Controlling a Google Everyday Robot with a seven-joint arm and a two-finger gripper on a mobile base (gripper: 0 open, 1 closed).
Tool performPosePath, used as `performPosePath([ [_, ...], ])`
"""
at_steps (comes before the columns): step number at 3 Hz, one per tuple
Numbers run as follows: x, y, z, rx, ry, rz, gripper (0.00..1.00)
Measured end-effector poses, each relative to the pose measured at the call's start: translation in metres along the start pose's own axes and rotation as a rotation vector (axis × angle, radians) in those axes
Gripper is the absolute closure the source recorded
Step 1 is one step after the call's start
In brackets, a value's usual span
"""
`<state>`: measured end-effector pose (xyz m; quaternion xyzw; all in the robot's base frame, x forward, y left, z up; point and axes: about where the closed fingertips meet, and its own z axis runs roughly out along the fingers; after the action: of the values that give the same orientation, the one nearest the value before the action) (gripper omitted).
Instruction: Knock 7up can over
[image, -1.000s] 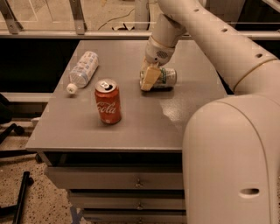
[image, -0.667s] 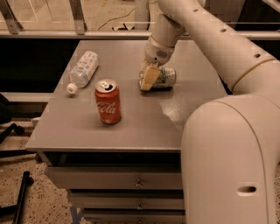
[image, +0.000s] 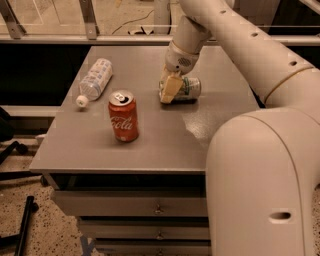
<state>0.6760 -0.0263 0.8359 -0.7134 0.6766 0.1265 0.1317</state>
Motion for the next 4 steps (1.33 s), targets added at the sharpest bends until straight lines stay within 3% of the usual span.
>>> performPosePath([
  [2, -0.0029, -0.0052, 0.0038, 0.011, -0.007, 0.000, 0.00],
  [4, 0.0034, -0.0086, -0.0034, 0.042, 0.003, 0.011, 0.00],
])
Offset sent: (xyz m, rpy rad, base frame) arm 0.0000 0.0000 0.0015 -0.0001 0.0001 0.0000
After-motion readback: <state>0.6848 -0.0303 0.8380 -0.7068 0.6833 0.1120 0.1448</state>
